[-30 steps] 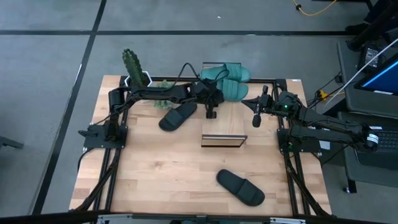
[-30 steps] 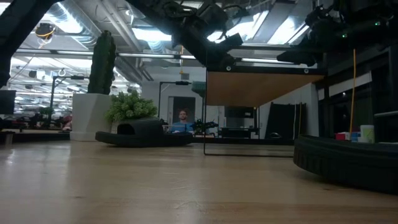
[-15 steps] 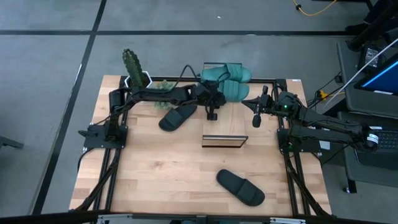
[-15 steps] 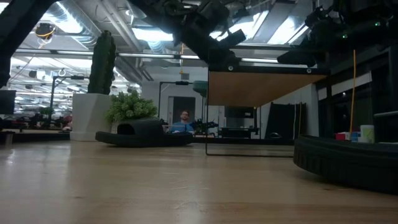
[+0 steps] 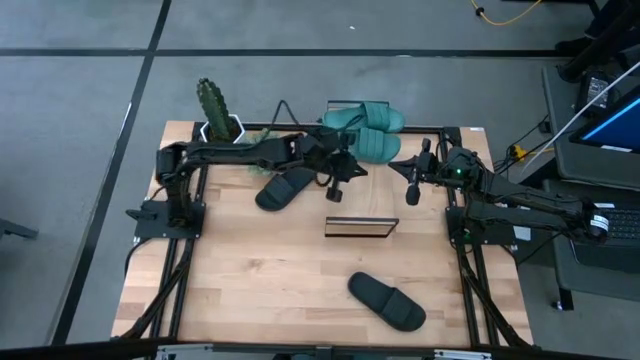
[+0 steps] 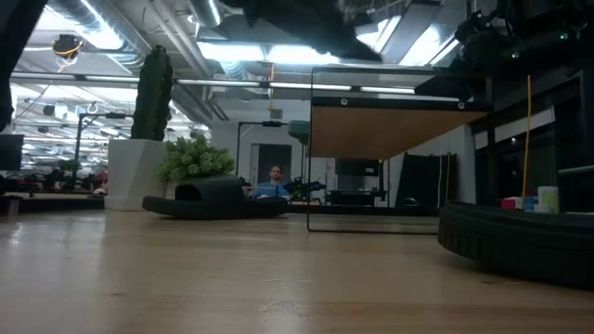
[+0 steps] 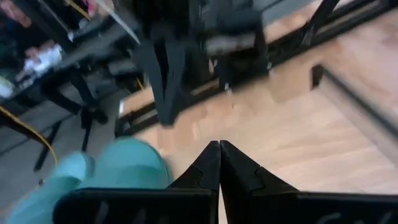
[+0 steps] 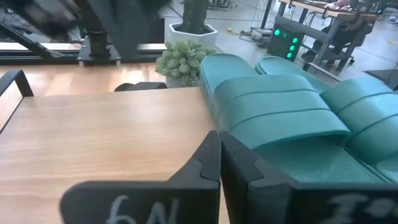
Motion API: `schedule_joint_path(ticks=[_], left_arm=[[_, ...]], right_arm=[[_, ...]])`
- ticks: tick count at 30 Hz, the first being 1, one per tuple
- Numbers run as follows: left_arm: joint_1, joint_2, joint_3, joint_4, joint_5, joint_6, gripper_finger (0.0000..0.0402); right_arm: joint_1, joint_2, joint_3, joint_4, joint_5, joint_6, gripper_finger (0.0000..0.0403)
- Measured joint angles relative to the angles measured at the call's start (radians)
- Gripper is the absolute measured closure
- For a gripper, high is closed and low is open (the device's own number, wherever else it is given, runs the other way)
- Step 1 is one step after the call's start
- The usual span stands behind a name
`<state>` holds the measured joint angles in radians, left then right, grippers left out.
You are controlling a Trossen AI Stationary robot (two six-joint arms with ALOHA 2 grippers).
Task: Pick and place slides into the shelf
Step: Put the bottom black slide on the shelf
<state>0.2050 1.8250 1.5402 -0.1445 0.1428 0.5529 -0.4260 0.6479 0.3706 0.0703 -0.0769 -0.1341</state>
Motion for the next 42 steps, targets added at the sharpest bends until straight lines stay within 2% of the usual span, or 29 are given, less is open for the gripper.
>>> schedule_joint_path(ticks=[4,7,13,18,24,32,42], left_arm=[[-0.021,-0.070,-0.034,-0.003,-0.015,0.000,0.0401],[-0.039,-0.124,-0.085,0.014,-0.071,-0.024,0.0401],[-0.072,-0.219,-0.272,0.157,-0.108,-0.101,0.0401],[-0.093,-0.304,-0.424,0.288,-0.159,-0.169,0.0401],[-0.124,-0.380,-0.557,0.354,-0.219,-0.264,0.0401],[-0.187,-0.450,-0.685,0.419,-0.326,-0.346,0.0401],[-0.245,-0.455,-0.816,0.547,-0.419,-0.456,0.0401]], right_arm=[[0.007,0.000,0.000,-0.010,-0.003,-0.001,0.0400],[0.007,0.000,0.000,-0.014,-0.004,-0.001,0.0400],[0.007,0.000,0.000,-0.028,-0.009,0.001,0.0400],[0.009,0.000,0.000,-0.032,-0.085,0.025,0.0400],[0.039,0.000,0.000,-0.032,-0.102,0.048,0.0400],[0.085,0.000,0.000,-0.028,-0.101,0.054,0.0400],[0.129,0.000,0.000,-0.021,-0.101,0.083,0.0400]])
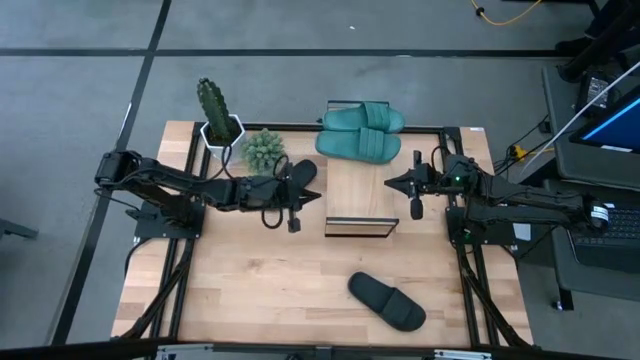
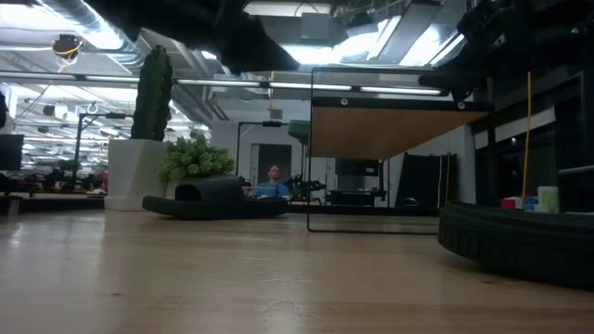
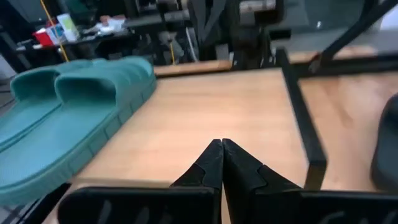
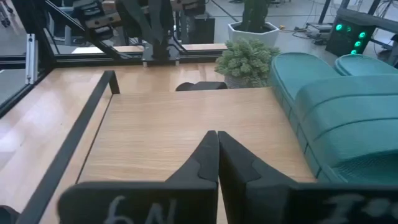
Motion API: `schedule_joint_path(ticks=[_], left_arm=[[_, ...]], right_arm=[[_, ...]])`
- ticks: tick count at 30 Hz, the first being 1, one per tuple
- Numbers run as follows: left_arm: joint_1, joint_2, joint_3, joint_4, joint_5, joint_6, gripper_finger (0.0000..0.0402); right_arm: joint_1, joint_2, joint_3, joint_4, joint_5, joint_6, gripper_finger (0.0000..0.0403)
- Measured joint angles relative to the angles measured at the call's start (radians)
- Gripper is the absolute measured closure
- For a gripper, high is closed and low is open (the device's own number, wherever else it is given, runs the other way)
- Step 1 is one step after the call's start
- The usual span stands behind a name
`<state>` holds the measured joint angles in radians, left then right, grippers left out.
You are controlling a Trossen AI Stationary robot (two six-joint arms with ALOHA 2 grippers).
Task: Pick and place slides into the shelf
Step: Put the bottom black slide on the shelf
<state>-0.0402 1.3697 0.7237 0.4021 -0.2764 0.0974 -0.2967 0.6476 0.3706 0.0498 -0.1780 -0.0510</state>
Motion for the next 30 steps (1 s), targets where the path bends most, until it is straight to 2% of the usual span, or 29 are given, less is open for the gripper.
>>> schedule_joint_path(ticks=[11,18,21,24,30], left_arm=[[-0.060,0.000,-0.023,0.022,0.006,-0.043,0.0401],[-0.073,0.000,-0.023,0.022,0.009,-0.043,0.0401],[-0.074,0.000,-0.023,0.021,0.009,-0.043,0.0401],[-0.074,0.000,-0.023,0.021,0.009,-0.043,0.0401],[-0.074,0.000,-0.023,0.021,0.030,-0.043,0.0401]], right_arm=[[0.078,-0.003,0.011,-0.017,0.019,0.166,0.0400],[0.194,-0.001,0.109,-0.191,0.207,0.181,0.0400],[0.264,-0.002,0.159,-0.259,0.268,0.202,0.0400],[0.346,0.010,0.214,-0.374,0.375,0.239,0.0401],[0.506,0.083,0.310,-0.499,0.521,0.321,0.0401]])
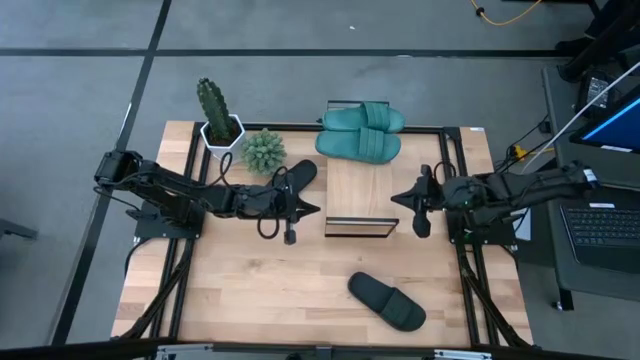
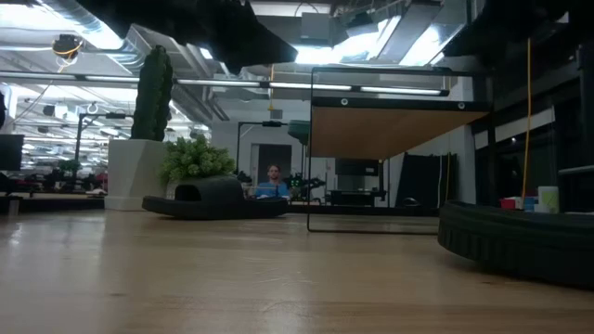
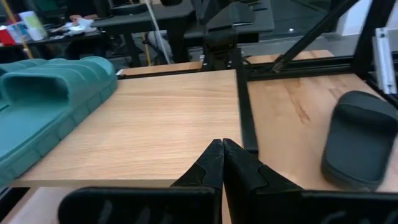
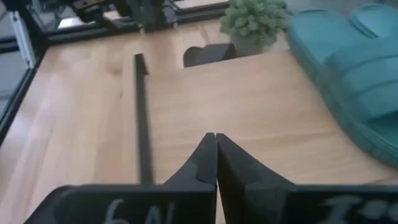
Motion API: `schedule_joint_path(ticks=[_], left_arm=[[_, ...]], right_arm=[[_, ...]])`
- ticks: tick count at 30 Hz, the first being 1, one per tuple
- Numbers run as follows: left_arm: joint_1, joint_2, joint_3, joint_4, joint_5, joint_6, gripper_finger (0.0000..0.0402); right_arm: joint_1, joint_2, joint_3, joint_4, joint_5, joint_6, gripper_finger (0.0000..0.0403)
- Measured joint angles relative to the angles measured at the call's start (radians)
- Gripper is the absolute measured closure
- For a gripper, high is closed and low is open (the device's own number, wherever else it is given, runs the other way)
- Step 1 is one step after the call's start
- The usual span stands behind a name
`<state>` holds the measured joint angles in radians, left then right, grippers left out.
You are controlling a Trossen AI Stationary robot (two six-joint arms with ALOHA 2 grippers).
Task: Pick and place slides into the shelf
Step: Put the bottom black slide on the shelf
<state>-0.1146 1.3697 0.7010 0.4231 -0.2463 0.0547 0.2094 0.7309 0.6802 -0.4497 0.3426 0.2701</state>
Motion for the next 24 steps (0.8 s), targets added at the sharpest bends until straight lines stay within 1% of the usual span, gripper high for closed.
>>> schedule_joint_path(ticks=[4,7,13,17,24], left_arm=[[-0.001,0.000,0.000,0.004,0.009,0.000,0.0401],[0.000,0.000,0.000,0.004,0.009,0.000,0.0401],[-0.004,0.000,0.000,0.004,0.076,0.000,0.0401],[-0.017,0.000,0.000,0.005,0.077,0.000,0.0401],[-0.048,0.000,0.000,0.005,0.078,0.000,0.0402]], right_arm=[[0.079,0.074,0.065,-0.029,0.041,0.017,0.0402],[0.125,0.134,0.114,-0.084,0.068,0.067,0.0402],[0.228,0.244,0.206,-0.129,0.070,0.149,0.0402],[0.302,0.298,0.250,-0.134,0.070,0.213,0.0402],[0.410,0.394,0.293,-0.167,0.067,0.385,0.0402]])
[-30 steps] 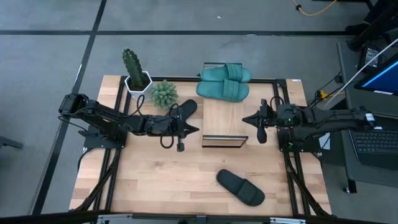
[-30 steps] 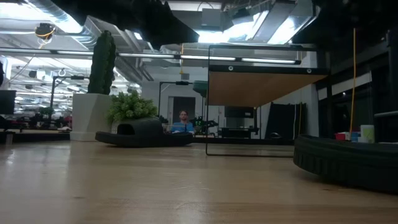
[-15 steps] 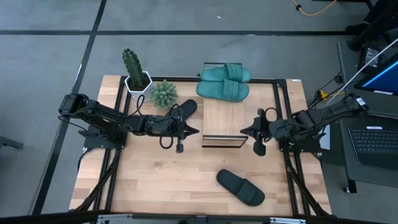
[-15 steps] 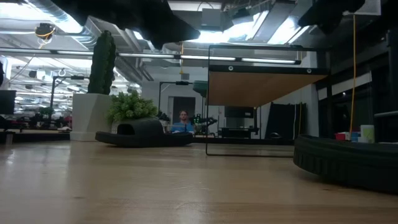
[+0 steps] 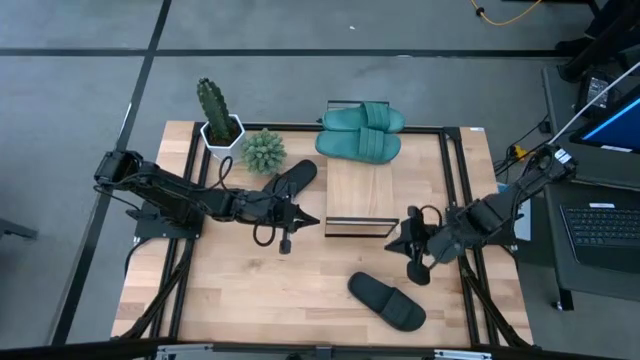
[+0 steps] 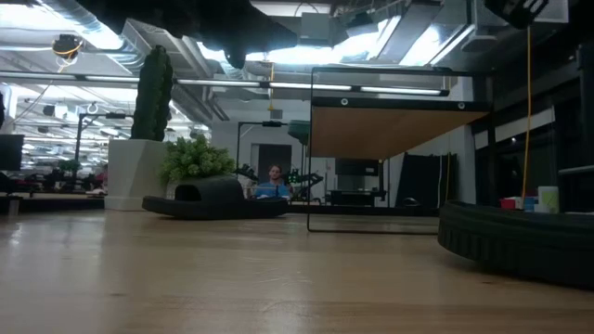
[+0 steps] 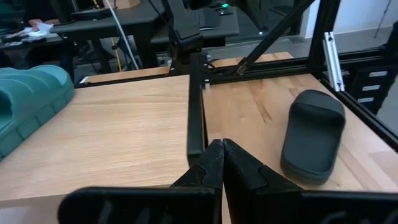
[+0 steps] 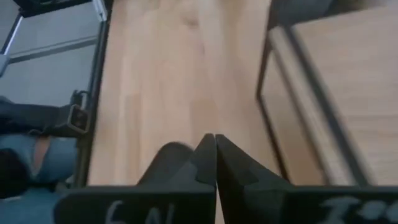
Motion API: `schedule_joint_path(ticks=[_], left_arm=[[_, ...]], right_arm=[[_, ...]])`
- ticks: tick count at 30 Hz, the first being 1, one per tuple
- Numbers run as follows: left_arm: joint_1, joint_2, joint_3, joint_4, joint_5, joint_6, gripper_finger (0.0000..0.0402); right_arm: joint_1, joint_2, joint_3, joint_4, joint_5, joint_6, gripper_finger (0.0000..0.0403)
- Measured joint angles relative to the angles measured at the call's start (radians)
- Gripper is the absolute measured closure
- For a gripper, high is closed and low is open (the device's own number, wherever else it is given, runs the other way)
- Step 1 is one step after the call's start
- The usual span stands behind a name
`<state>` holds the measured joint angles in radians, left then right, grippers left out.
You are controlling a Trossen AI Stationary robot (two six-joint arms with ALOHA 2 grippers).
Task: Pick and place slides into the shelf
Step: Put the bottom black slide on the shelf
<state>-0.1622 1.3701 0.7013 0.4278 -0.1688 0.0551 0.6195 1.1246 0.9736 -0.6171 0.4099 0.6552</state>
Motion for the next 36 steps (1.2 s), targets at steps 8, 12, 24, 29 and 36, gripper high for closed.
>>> schedule_joint_path(ticks=[8,12,24,29,36], left_arm=[[-0.029,0.000,0.000,0.000,0.000,0.006,0.0401],[-0.046,0.000,0.000,0.000,0.000,0.006,0.0401],[-0.080,0.000,0.001,0.000,0.000,0.005,0.0401],[-0.091,0.000,0.001,0.000,-0.001,0.005,0.0401],[-0.097,0.000,0.001,0.000,-0.001,0.005,0.0402]], right_arm=[[0.095,0.089,0.023,-0.084,-0.041,0.269,0.0402],[0.130,0.117,0.023,-0.176,-0.068,0.418,0.0402],[0.144,0.150,0.023,-0.179,-0.287,0.802,0.0382],[0.163,0.154,0.021,-0.052,-0.325,0.864,0.0380],[0.229,0.230,0.020,0.001,-0.325,0.968,0.0377]])
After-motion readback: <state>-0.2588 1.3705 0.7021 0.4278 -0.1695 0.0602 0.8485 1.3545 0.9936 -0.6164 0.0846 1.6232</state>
